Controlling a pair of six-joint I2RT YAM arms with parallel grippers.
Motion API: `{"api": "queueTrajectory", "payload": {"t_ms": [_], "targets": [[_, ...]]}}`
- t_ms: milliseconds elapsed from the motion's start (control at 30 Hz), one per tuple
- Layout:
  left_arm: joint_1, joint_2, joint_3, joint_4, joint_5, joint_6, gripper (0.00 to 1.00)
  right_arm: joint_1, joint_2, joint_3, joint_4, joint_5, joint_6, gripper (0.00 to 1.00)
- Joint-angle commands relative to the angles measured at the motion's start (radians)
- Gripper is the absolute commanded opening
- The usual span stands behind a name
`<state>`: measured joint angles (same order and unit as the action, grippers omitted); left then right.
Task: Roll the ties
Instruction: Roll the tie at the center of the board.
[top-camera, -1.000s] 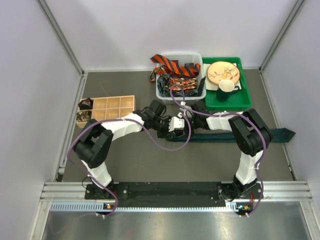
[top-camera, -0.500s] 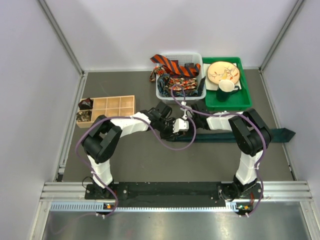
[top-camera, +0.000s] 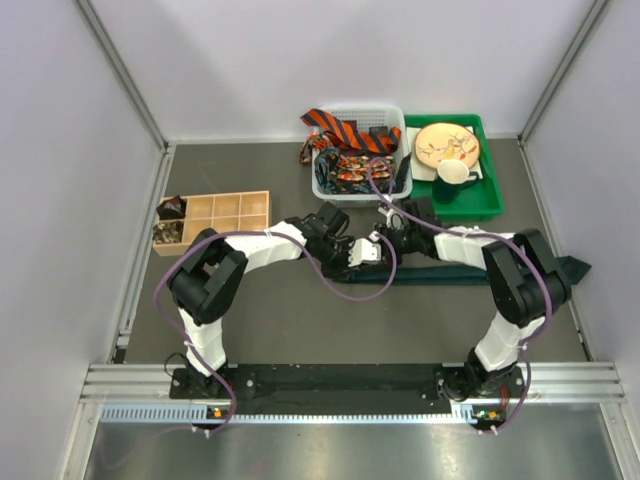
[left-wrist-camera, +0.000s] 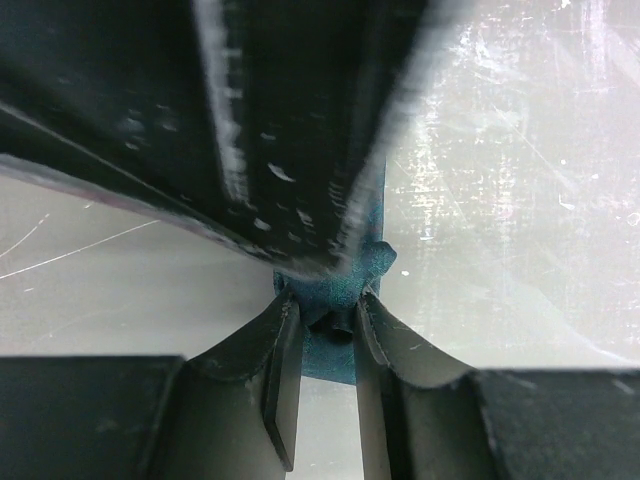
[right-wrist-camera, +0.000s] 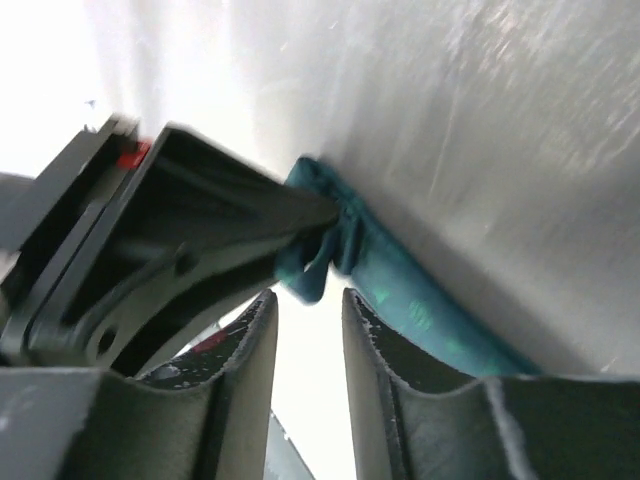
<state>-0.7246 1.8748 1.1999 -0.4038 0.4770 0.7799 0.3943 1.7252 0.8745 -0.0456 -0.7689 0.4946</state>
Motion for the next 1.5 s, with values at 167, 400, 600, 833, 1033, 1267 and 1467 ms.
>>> {"api": "queueTrajectory", "payload": {"t_ms": [167,400,600,833,1033,1267,1467], "targets": [[-0.002,0.052,0.018,-0.089,-0.041,0.012,0.29,-0.003,0.039,-0.084,0.285,-0.136,0.156,0.32],[-0.004,0.05,0.017,-0.087,-0.041,0.012,0.3,0.001,0.083,-0.085,0.345,-0.125,0.162,0.33],[-0.004,0.049,0.015,-0.09,-0.037,0.016,0.32,0.009,0.099,-0.066,0.346,-0.106,0.144,0.24],[-0.004,0.035,0.001,-0.073,-0.038,0.007,0.47,0.009,0.085,-0.034,0.19,-0.04,0.015,0.0],[0.008,-0.029,-0.063,0.0,-0.037,-0.008,0.61,0.011,0.094,-0.006,0.095,0.062,-0.047,0.0],[0.024,-0.051,-0.085,0.039,-0.052,0.002,0.66,0.023,0.097,0.011,0.049,0.092,-0.085,0.0],[0.011,-0.039,-0.037,0.066,-0.034,-0.013,0.74,0.037,0.082,0.009,0.055,0.057,-0.084,0.0]]}}
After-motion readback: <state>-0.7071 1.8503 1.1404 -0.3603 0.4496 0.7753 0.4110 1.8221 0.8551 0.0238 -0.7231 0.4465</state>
